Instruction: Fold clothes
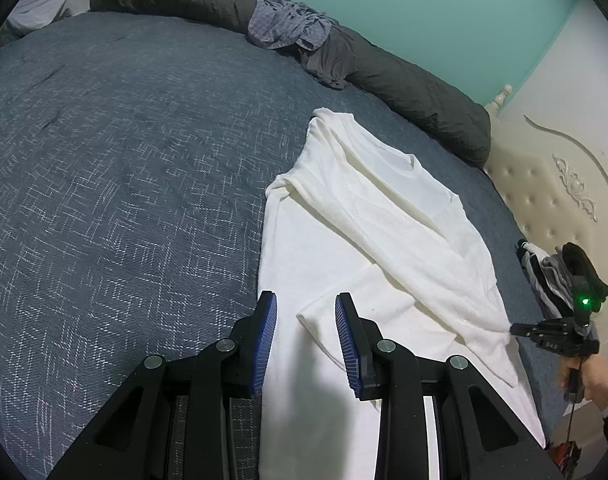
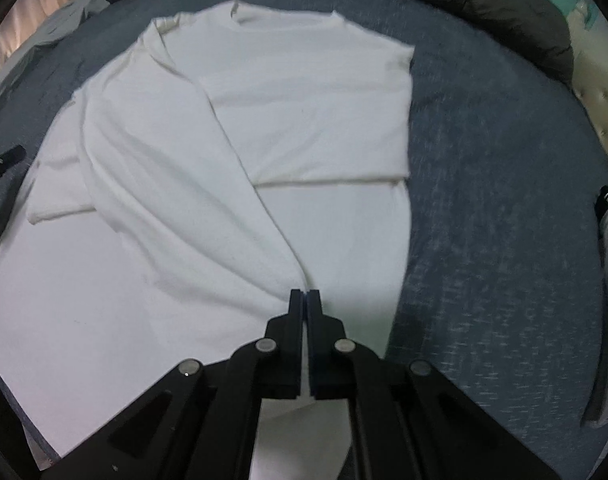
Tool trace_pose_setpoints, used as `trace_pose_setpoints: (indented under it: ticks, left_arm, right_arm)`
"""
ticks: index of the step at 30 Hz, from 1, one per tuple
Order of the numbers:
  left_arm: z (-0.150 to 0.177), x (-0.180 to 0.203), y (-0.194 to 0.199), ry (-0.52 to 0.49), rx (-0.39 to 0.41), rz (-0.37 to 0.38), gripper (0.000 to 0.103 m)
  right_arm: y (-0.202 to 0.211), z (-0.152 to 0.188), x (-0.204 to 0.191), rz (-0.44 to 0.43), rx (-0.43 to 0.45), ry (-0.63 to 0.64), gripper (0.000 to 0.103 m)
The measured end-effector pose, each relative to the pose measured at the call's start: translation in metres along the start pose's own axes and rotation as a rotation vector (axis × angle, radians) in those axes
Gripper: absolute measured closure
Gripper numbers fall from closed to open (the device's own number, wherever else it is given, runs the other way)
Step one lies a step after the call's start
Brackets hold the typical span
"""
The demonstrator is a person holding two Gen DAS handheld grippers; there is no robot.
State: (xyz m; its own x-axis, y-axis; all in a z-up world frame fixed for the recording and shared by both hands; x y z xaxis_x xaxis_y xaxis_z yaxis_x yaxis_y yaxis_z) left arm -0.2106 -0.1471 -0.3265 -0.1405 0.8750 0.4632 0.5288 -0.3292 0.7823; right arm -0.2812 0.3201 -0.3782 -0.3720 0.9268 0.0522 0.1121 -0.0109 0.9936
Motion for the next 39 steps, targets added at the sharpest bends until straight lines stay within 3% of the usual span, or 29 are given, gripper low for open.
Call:
trace_pose_setpoints:
  ticks: [6,9,15,17,18,26,27,28,31,39]
  left_arm:
    - [-0.002,-0.002,0.000,0.003,0.002,0.002,0.070]
    - [-0.003,-0.001,0.000,0.001,0.003,0.003,0.070]
    - [0.000,0.003,-0.001,-0.009,0.000,0.004,0.070]
    - [0.002,0.003,-0.001,-0.009,-0.002,0.005,0.070]
    - [0.002,0.003,0.000,-0.008,-0.001,0.005,0.070]
    - [0.001,-0.002,0.004,0.004,0.009,0.010,0.069]
    - [0.000,-0.002,0.004,0.004,0.009,0.010,0.069]
    - [0.000,-0.002,0.004,0.003,0.010,0.011,0.069]
    - [0.000,-0.003,0.004,0.008,0.011,0.014,0.069]
    - [-0.002,-0.007,0.007,0.019,0.015,0.020,0.069]
  right_arm:
    - [0.008,-0.003,0.017,-0.003,0.059,-0.093,0.101]
    - [0.030,0.006,0.008,-0.117,0.101,-0.077,0.098]
    - [0.037,0.047,-0.055,-0.151,-0.006,0.122,0.091]
    - [0.031,0.051,-0.059,-0.143,-0.028,0.125,0.075]
    - [0.024,0.050,-0.057,-0.139,-0.037,0.122,0.074]
    - [0.014,0.046,-0.060,-0.097,-0.053,0.157,0.075]
    - [0.013,0.046,-0.060,-0.091,-0.051,0.166,0.078]
    - [0.013,0.046,-0.060,-0.084,-0.049,0.170,0.090]
    - [0.024,0.050,-0.062,-0.113,-0.033,0.157,0.099]
    - [0.066,0.051,-0.061,-0.218,-0.035,0.217,0.100]
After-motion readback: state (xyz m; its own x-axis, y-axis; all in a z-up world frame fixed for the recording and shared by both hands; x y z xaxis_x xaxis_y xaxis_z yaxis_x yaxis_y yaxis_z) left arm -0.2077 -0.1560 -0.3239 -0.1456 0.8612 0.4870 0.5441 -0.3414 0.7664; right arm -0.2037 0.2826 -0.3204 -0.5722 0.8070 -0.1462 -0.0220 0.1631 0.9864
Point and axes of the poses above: each gripper's, at about its wrist camera, not at the fingertips, and y roughly against the way its jaws point, x to its right, z to its underside, the point moved 6 cm from there along -y, roughly the way its jaws point, and after that the axes turned 13 degrees about -x, right-handed, at the moved point
